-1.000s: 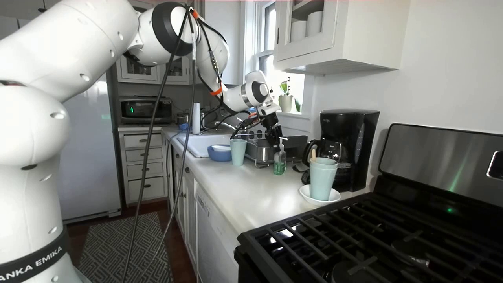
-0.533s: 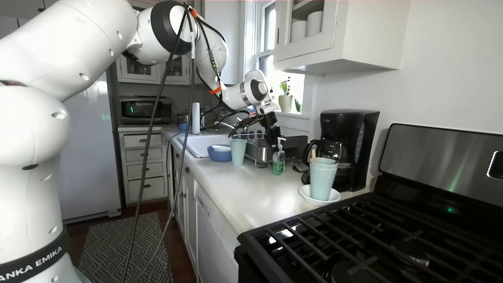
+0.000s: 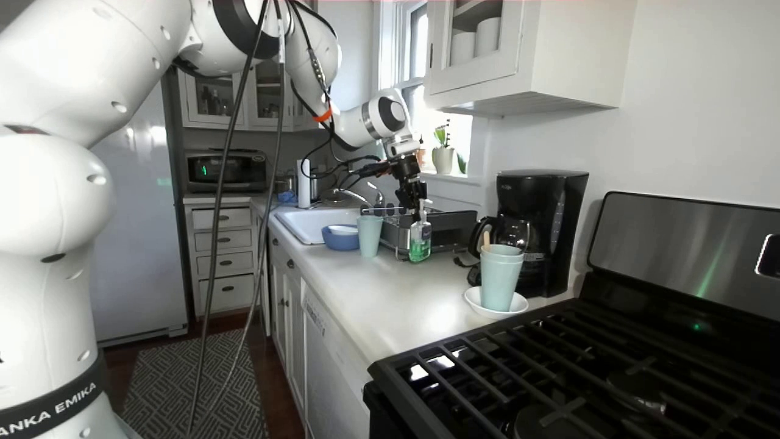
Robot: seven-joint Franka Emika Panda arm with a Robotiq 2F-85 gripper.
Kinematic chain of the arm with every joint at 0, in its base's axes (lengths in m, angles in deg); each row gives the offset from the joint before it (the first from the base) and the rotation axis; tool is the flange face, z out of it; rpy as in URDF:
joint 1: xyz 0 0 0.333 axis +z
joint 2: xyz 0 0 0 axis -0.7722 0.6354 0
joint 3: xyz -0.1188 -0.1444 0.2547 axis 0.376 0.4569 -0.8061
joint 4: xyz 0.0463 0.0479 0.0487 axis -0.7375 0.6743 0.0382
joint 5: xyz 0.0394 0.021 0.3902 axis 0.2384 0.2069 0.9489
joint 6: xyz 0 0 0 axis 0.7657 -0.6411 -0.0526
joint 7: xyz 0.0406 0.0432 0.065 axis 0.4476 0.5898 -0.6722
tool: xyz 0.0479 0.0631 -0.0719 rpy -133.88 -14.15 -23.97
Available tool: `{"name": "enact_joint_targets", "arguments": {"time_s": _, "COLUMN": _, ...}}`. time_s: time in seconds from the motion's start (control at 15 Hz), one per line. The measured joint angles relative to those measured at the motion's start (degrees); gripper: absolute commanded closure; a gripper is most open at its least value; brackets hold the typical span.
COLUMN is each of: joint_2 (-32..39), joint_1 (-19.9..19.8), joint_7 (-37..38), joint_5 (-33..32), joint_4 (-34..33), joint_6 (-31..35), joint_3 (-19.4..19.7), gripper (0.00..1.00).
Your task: Move the soap bottle to the right
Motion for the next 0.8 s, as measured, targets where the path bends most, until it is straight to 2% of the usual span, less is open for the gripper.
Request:
{"name": "enact_joint_targets", "arguments": {"time_s": 0.4, "joint_2": -9.4, "joint_1": -0.7, "joint_7": 0.4, "joint_5": -0.1, "joint_4": 11.1, "joint_6": 1.1, "joint_3": 0.0, "gripper": 0.9}}
{"name": "enact_joint_targets", "arguments": {"time_s": 0.8, "joint_2": -20.6, "joint_1": -1.6, "joint_7": 0.4, "joint_5": -3.1, "joint_4": 26.4, "joint_6": 7.0, "joint_3": 0.0, "gripper": 0.9}}
